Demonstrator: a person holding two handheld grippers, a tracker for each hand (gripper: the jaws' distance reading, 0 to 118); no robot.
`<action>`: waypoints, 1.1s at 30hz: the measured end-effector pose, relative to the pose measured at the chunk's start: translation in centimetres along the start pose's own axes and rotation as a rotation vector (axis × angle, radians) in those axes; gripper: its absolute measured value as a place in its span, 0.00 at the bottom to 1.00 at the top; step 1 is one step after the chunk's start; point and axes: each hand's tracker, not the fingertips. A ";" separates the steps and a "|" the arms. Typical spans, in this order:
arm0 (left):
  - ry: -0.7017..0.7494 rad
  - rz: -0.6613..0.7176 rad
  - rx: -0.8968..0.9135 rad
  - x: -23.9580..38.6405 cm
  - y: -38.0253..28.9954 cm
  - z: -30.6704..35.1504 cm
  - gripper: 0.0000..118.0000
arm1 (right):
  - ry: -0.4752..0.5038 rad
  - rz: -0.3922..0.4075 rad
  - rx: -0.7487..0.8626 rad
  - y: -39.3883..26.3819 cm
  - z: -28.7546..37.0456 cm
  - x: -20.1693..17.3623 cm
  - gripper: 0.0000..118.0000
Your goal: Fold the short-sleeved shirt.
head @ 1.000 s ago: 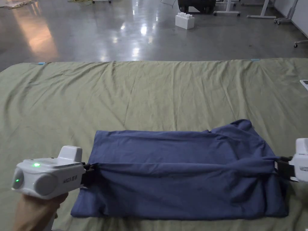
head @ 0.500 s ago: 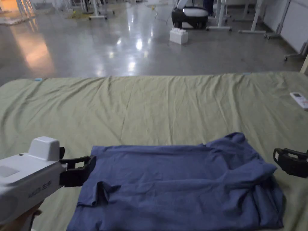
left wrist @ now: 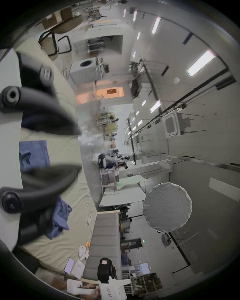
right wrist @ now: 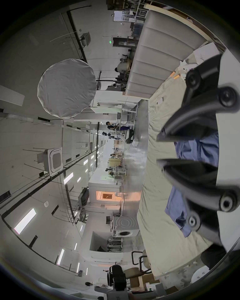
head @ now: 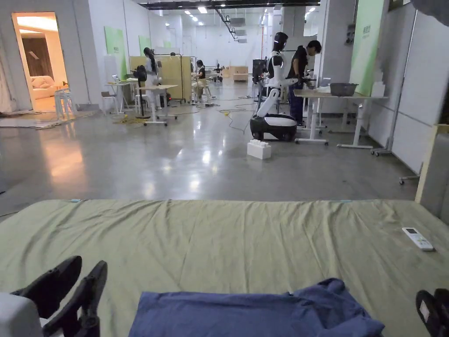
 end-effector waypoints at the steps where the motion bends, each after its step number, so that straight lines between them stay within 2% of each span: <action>1: 0.009 0.003 0.001 0.0 0.3 0.5 0.08 | 0.012 -0.014 -0.035 0.2 0.3 -0.4 0.13; 2: -0.018 0.036 -0.018 -0.3 0.5 1.0 0.07 | 0.007 -0.021 -0.077 0.3 0.7 -0.9 0.09; 4: -0.115 0.107 -0.047 -0.5 0.9 1.8 0.02 | -0.013 0.016 -0.001 0.8 1.8 -1.9 0.01; 7: -0.111 0.147 0.011 -0.4 0.7 2.7 0.00 | 0.030 -0.044 -0.046 0.9 1.8 -2.3 0.00; 15: -0.110 0.151 -0.061 -0.4 -1.1 0.7 0.00 | 0.041 -0.077 -0.048 -0.1 0.5 -1.5 0.00; 17: -0.089 0.156 -0.121 -0.7 -2.8 -0.8 0.00 | 0.040 -0.140 -0.107 -1.1 0.0 -1.1 0.00; 19: -0.038 0.156 -0.242 -0.5 -4.6 -2.6 0.00 | 0.052 -0.155 -0.119 -2.1 -0.3 -0.8 0.00; 21: -0.076 0.217 -0.334 -1.2 -7.4 -4.5 0.01 | 0.066 -0.204 -0.187 -3.2 -0.5 -0.6 0.00; 22: -0.090 0.282 -0.385 -1.7 -9.2 -5.5 0.08 | 0.064 -0.200 -0.175 -3.6 -0.5 -0.5 0.00; 24: -0.117 0.366 -0.471 -2.3 -13.0 -7.8 0.55 | 0.063 -0.206 -0.198 -4.6 -0.6 -0.2 0.00; 25: -0.133 0.397 -0.529 -2.5 -15.2 -9.3 0.66 | 0.058 -0.212 -0.211 -5.2 -0.6 -0.1 0.00; 29: -0.072 0.439 -0.737 -2.6 -22.8 -14.2 0.65 | 0.052 -0.243 -0.267 -7.1 -0.4 0.8 0.00; 33: -0.039 0.490 -0.890 -2.7 -29.2 -18.1 0.65 | 0.018 -0.238 -0.320 -8.7 -0.3 1.7 0.00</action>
